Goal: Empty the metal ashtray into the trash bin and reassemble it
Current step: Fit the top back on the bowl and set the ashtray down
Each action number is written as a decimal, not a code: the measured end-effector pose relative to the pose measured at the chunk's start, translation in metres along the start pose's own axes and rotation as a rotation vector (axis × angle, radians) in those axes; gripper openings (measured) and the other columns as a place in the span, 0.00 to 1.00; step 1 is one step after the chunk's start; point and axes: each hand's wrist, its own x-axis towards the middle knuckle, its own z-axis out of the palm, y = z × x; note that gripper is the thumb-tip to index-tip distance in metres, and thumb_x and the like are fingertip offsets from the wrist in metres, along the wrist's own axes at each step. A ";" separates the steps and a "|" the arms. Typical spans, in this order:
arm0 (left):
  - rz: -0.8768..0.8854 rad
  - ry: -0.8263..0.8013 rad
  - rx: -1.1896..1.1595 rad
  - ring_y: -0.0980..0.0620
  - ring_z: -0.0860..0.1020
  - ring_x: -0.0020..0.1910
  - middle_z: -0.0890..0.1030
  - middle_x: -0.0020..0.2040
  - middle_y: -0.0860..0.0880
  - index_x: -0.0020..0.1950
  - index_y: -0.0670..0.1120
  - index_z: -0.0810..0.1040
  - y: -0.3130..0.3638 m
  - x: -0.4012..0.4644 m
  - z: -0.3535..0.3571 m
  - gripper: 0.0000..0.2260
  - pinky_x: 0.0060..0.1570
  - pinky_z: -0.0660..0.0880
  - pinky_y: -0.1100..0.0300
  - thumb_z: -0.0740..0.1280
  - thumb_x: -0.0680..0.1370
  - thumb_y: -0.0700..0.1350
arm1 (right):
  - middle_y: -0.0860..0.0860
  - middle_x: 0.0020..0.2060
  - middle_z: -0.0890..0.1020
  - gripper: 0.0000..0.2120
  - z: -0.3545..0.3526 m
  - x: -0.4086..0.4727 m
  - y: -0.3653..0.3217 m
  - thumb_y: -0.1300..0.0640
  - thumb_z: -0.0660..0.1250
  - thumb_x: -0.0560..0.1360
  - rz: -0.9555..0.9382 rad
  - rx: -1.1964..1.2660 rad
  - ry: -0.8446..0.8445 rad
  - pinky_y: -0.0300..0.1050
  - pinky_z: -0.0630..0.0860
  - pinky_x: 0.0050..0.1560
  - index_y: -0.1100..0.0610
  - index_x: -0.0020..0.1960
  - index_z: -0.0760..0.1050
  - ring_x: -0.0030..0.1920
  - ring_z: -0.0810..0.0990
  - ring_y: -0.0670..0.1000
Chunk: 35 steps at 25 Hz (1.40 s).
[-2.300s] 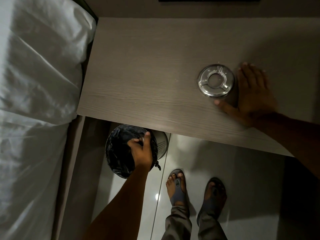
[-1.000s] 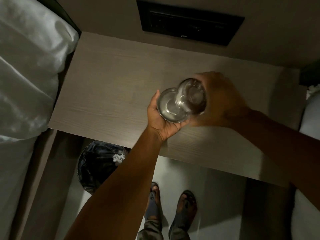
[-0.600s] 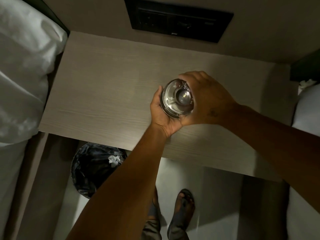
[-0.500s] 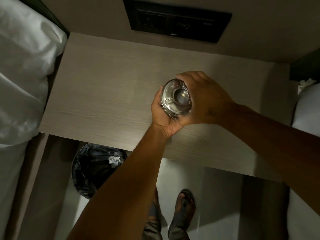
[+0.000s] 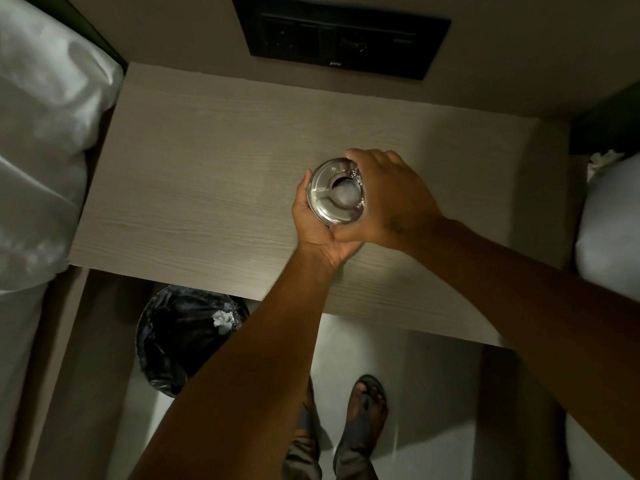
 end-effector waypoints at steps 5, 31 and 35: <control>-0.052 0.007 0.006 0.44 0.76 0.62 0.80 0.57 0.39 0.63 0.38 0.79 0.002 -0.002 0.003 0.30 0.77 0.60 0.52 0.63 0.78 0.63 | 0.56 0.68 0.75 0.55 0.012 -0.005 -0.007 0.36 0.79 0.59 0.144 0.002 0.099 0.51 0.69 0.65 0.58 0.77 0.62 0.65 0.73 0.57; 0.403 0.464 0.722 0.44 0.84 0.55 0.85 0.55 0.42 0.58 0.41 0.81 0.031 -0.006 0.001 0.12 0.56 0.79 0.54 0.61 0.82 0.44 | 0.56 0.62 0.75 0.53 0.012 -0.014 0.040 0.32 0.77 0.53 0.167 -0.252 -0.107 0.55 0.69 0.63 0.57 0.71 0.66 0.60 0.73 0.59; 0.561 0.380 1.260 0.47 0.82 0.56 0.85 0.54 0.45 0.53 0.47 0.84 0.031 -0.005 -0.011 0.09 0.62 0.77 0.53 0.64 0.81 0.40 | 0.56 0.64 0.74 0.53 0.015 -0.012 0.047 0.33 0.77 0.55 0.161 -0.206 -0.103 0.55 0.70 0.62 0.57 0.72 0.65 0.63 0.72 0.59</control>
